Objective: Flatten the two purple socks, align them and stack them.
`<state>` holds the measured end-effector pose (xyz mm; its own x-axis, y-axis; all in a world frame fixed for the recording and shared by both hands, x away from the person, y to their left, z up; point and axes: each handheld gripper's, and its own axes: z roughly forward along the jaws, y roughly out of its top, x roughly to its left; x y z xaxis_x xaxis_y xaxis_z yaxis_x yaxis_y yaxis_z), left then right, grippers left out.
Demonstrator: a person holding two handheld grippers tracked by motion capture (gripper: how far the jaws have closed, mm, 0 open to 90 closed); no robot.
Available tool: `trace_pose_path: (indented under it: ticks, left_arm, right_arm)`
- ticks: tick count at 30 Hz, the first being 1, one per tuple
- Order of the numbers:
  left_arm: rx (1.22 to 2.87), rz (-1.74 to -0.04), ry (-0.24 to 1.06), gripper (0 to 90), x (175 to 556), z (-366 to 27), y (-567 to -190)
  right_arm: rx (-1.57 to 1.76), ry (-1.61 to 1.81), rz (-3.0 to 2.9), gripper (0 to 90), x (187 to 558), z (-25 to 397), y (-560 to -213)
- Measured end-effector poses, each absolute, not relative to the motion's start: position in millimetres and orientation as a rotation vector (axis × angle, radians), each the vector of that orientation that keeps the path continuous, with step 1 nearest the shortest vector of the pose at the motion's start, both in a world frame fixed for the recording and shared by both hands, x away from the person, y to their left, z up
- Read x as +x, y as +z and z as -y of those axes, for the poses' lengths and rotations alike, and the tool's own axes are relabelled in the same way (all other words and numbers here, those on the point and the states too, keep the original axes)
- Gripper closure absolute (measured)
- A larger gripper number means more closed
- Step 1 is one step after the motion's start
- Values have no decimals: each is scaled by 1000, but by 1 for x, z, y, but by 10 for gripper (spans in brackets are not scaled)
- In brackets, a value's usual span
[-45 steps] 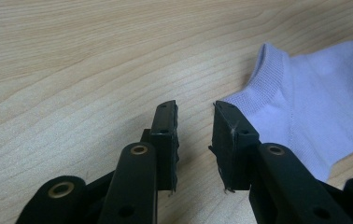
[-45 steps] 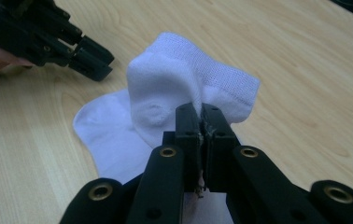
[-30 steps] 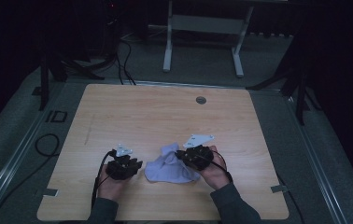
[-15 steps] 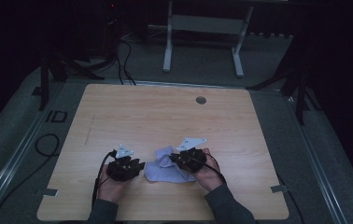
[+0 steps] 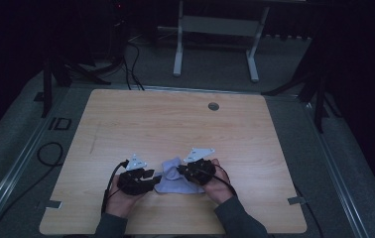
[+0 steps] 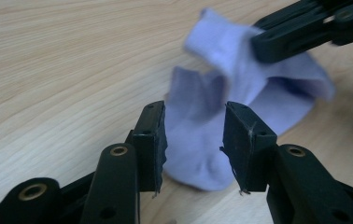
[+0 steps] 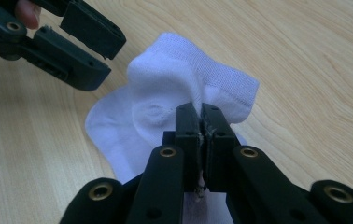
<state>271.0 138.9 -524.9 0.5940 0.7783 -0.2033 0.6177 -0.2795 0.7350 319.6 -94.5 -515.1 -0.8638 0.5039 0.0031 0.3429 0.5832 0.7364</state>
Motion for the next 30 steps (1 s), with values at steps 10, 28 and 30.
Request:
trace_pose_path:
  ticks: [10,28,30]
  left_arm:
    - [2024,-1076,201,717,275,-119,-528]
    - [2017,-1089,236,881,273,-119,-528]
    - [2016,-1094,235,881,273,-120,-528]
  right_arm:
    - [654,1133,-2625,867,314,88,-515]
    - [769,1179,-2526,768,310,133,-501]
    - [783,1164,-2520,772,309,138,-503]
